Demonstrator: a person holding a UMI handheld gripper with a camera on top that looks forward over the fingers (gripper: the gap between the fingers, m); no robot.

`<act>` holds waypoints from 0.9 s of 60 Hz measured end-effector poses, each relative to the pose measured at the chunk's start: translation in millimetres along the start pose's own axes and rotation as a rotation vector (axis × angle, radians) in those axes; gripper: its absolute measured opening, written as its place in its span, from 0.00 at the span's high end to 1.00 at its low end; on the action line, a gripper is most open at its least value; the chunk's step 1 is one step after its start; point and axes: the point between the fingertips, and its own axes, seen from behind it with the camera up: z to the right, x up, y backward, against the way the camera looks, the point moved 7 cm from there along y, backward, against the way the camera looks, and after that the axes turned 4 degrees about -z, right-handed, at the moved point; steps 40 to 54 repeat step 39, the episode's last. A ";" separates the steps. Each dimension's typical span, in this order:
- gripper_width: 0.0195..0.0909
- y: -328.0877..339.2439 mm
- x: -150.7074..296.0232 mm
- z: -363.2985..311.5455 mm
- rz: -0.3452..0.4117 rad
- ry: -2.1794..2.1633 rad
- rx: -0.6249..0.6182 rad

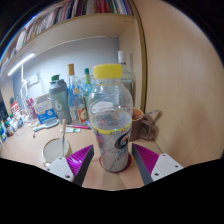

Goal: Pour water

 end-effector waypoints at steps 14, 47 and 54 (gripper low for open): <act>0.10 126.5 -21.2 -6.2 -0.021 0.006 -0.067; 0.10 361.1 -57.2 -123.3 -0.015 -0.039 0.006; 0.10 361.1 -57.2 -123.3 -0.015 -0.039 0.006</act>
